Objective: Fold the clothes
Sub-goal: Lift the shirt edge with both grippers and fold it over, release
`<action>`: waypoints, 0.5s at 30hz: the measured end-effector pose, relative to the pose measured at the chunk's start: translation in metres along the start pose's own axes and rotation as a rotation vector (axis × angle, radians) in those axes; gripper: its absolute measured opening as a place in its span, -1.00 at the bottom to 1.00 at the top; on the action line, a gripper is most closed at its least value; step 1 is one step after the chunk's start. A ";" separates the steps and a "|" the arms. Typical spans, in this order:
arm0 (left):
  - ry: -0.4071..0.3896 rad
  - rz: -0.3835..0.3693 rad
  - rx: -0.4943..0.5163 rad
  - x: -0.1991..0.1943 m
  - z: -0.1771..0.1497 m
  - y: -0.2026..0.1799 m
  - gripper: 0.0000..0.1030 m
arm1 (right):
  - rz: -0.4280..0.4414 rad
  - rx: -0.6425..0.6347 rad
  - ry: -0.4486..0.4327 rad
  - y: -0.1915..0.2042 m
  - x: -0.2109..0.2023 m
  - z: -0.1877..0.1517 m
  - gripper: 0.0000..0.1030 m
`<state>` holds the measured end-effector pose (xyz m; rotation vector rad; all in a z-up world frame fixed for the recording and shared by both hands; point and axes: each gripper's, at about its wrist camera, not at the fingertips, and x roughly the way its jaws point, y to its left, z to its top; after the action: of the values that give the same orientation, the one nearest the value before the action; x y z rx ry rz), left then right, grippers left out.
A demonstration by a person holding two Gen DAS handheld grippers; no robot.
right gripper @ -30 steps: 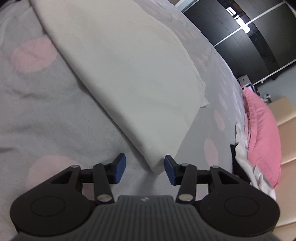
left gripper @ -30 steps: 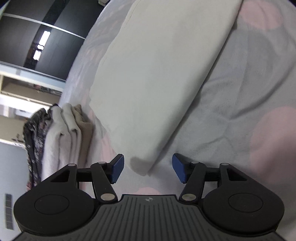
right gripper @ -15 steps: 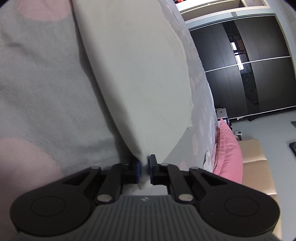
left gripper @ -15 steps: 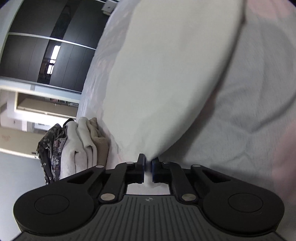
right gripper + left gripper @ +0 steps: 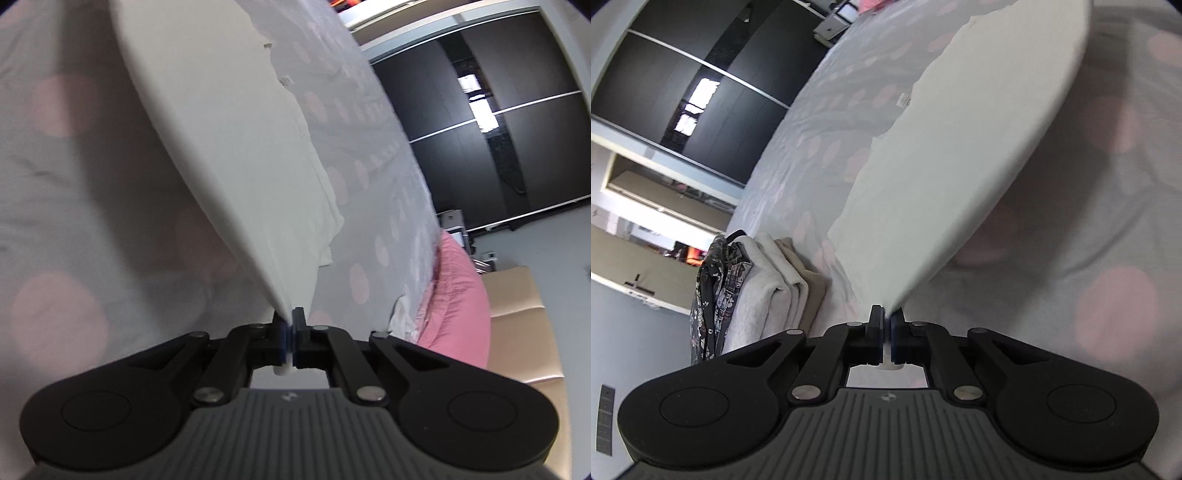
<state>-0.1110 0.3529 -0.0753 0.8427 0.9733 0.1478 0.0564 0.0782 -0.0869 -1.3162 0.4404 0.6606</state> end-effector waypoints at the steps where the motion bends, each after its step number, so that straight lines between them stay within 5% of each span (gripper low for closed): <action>1: 0.002 -0.023 0.010 -0.009 -0.002 0.000 -0.97 | 0.027 -0.011 0.007 -0.001 -0.010 -0.003 -0.95; 9: 0.014 -0.222 0.052 -0.079 -0.024 -0.001 -0.97 | 0.243 -0.094 0.064 0.002 -0.086 -0.025 -0.95; 15: 0.052 -0.307 0.116 -0.080 -0.042 -0.033 -0.97 | 0.360 -0.123 0.114 0.033 -0.098 -0.036 -0.95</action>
<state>-0.1982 0.3173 -0.0567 0.7873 1.1563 -0.1516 -0.0363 0.0278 -0.0558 -1.4089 0.7502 0.9250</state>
